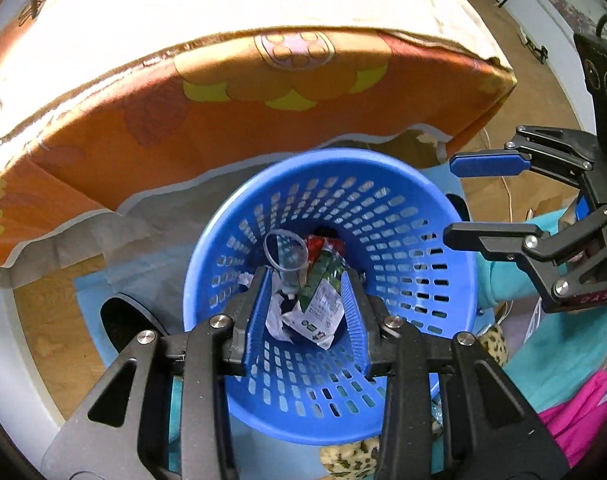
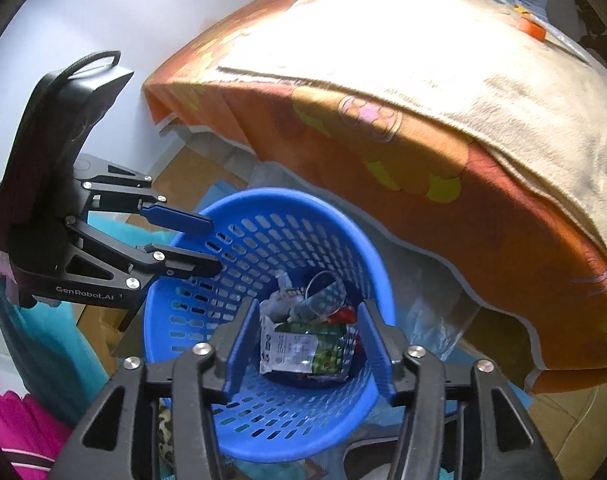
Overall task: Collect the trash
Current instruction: 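Move both tools back toward the orange cap and white wrapper strip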
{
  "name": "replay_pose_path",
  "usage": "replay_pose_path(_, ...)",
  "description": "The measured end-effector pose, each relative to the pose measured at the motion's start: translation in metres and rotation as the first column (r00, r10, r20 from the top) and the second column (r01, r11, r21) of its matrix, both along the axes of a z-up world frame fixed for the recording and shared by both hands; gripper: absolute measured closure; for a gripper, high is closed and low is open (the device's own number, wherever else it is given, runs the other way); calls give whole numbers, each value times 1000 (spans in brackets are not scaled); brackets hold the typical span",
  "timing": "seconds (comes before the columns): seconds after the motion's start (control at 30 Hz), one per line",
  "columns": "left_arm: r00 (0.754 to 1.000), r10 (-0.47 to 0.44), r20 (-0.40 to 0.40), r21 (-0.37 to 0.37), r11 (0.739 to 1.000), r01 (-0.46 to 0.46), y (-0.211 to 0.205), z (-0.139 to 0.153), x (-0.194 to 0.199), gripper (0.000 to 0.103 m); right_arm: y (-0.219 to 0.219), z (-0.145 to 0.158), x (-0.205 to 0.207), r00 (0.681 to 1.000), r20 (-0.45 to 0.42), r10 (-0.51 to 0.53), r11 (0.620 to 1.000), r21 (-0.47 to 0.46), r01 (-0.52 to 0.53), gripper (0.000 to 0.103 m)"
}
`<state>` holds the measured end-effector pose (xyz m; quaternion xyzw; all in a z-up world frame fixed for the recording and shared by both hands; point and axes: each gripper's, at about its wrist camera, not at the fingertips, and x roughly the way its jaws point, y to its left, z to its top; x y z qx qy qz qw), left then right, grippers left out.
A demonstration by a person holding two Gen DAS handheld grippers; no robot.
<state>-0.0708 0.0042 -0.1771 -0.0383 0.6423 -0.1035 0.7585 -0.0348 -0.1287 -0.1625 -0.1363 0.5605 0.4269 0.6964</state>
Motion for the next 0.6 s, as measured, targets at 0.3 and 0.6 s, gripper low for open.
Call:
replay_pose_path(0.3,996,4,91,9,1000,-5,9,27,31,66,-13,20,29,994,49,-101,994,36,99,29)
replay_pose_path(0.6,980,7,198,17,1000,-11,12,56,67,59,-38,47,71,960,107,-259,965,79,251,21)
